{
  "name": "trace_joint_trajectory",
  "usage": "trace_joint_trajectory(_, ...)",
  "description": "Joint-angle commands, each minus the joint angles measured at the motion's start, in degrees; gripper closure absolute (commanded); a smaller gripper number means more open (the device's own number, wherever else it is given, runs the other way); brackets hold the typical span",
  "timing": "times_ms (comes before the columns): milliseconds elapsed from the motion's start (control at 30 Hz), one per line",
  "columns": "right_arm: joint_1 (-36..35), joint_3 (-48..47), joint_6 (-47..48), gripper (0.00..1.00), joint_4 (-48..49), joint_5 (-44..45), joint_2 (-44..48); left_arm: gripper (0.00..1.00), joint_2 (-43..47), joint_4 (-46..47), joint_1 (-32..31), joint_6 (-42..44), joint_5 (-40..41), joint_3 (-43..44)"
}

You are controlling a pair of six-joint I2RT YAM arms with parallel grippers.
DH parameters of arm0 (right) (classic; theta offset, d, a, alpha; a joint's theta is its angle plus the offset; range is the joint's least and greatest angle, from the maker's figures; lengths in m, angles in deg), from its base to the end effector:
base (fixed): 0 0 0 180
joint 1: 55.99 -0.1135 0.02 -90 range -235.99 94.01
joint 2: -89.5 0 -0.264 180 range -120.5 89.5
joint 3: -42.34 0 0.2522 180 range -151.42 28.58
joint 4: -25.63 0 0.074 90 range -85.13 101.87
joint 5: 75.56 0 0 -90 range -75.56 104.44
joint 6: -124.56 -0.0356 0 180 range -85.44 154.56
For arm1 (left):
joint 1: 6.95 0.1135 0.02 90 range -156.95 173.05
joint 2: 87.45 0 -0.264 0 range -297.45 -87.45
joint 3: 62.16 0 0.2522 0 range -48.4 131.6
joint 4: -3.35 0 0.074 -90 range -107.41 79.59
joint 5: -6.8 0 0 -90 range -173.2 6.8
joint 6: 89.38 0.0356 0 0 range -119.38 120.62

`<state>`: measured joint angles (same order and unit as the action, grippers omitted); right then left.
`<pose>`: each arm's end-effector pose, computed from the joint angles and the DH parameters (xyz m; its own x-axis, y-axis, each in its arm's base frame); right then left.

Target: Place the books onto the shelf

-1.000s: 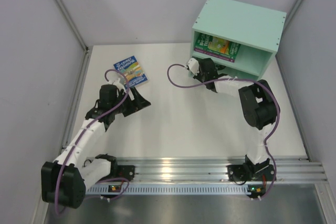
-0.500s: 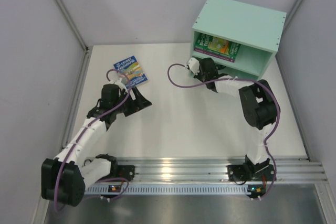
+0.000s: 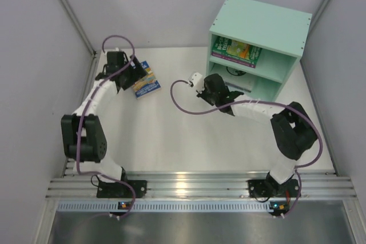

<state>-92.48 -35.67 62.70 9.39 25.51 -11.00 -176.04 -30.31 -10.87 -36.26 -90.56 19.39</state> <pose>0.3145 0.2241 0.2085 -0.2251 -0.7422 -0.6312 -0.6457 0.5988 -0.4738 0.3455 -0.0282 0.2752 -0.6192 -0.5542 -0.5563 -0.2587 0.8129 -0.5218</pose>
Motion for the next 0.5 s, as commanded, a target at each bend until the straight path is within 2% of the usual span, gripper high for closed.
trace_joint_trajectory(0, -2.44, 1.31, -8.53, 0.91, 0.64, -3.24, 9.07, 0.15, -10.95, -1.1, 3.13, 7.24, 10.31, 15.49)
trace_joint_trajectory(33, -3.14, 2.01, -9.67, 0.91, 1.07, -5.51, 10.67, 0.15, -17.07, -2.5, 3.39, 8.83, 11.56, 23.27)
trace_joint_trajectory(100, -3.67, 4.56, -15.72, 0.89, 3.87, -7.19, 15.31, 0.15, -23.34, -2.95, 3.57, 13.56, 14.37, 30.96)
trace_joint_trajectory(133, -4.2, 5.53, -19.66, 0.89, 4.41, -10.42, 16.91, 0.14, -29.47, -3.73, 3.57, 15.07, 14.82, 38.57)
trace_joint_trajectory(167, -4.73, 8.06, -20.83, 0.84, 5.11, -10.8, 18.4, 0.14, -32.57, -4.09, 5.4, 16.48, 14.91, 42.39)
trace_joint_trajectory(233, -6.13, 11.85, -25.03, 0.78, 9.93, -11.24, 23.41, 0.14, -40.64, -4.44, 6.12, 20.08, 13.17, 51.94)
trace_joint_trajectory(333, -6.14, 16.87, -29.7, 0.77, 14.16, -14.57, 27.81, 0.14, -49.96, -5.67, 6.91, 23.78, 10.79, 62.77)
trace_joint_trajectory(467, -6.14, 18.46, -30.34, 0.76, 14.7, -16.17, 30.63, 0.12, -55.54, -2.35, 7.79, 26.95, 11.05, 64.58)
